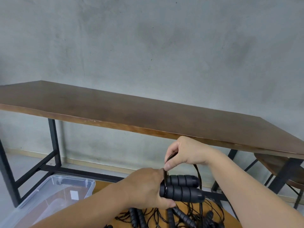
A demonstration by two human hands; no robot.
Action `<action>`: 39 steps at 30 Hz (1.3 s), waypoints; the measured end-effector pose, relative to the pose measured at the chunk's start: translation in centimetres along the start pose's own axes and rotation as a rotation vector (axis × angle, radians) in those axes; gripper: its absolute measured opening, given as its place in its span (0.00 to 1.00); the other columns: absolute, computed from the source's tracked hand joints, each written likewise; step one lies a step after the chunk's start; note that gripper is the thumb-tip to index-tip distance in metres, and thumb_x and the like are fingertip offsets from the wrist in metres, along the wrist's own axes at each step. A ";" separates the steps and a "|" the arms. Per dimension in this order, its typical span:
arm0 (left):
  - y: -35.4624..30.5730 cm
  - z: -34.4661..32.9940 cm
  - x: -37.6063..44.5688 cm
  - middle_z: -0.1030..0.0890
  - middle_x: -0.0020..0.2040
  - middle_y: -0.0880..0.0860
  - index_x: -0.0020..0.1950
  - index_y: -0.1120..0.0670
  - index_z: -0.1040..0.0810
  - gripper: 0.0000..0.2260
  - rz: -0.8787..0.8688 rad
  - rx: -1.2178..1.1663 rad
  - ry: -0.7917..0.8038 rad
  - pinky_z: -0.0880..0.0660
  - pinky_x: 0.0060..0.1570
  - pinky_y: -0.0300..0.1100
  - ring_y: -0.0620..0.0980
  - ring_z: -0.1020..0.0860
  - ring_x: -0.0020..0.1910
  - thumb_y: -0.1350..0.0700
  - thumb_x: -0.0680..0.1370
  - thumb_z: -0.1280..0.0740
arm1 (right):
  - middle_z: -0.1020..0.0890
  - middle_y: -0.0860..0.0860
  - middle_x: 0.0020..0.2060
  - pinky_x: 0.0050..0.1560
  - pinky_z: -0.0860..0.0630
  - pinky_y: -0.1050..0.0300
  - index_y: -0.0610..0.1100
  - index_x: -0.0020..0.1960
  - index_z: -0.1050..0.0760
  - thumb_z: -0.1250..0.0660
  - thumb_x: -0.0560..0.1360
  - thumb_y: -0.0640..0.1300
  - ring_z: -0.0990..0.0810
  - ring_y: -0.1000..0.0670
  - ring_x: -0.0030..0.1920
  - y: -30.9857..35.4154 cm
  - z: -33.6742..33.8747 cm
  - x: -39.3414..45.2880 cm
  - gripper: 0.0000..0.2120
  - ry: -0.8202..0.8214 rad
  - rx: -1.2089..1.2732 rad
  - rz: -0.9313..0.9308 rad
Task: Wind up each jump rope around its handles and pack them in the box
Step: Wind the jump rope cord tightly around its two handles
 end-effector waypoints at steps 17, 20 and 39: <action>0.2 2.5 -0.3 0.23 0.50 0.45 0.77 0.43 0.45 0.44 0.109 -0.380 -0.205 0.22 0.53 0.41 0.46 0.22 0.48 0.46 0.67 0.24 | 0.27 0.49 0.29 0.28 0.45 0.61 0.41 0.41 0.26 0.35 0.76 0.36 0.37 0.54 0.28 -4.3 -10.2 0.9 0.06 -0.134 1.462 -0.158; 0.8 1.7 0.6 0.23 0.50 0.47 0.76 0.46 0.42 0.39 0.154 -0.281 -0.228 0.22 0.52 0.41 0.47 0.22 0.49 0.50 0.70 0.26 | 0.29 0.49 0.29 0.26 0.47 0.61 0.40 0.43 0.27 0.44 0.81 0.35 0.42 0.55 0.26 -3.7 -10.9 0.8 0.10 -0.272 1.404 -0.193; 2.5 0.8 2.6 0.24 0.52 0.52 0.58 0.52 0.34 0.17 0.125 0.323 -0.264 0.32 0.39 0.41 0.49 0.30 0.43 0.55 0.74 0.30 | 0.18 0.53 0.38 0.39 0.22 0.59 0.49 0.44 0.17 0.33 0.78 0.51 0.20 0.55 0.39 2.5 -4.5 -3.0 0.09 -0.211 -0.223 -0.104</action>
Point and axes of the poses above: each hand's wrist, its own x-axis towards the middle knuckle, its own z-axis out of the back of the hand, y = z × x, the point moved 2 cm from there along x, towards the middle knuckle
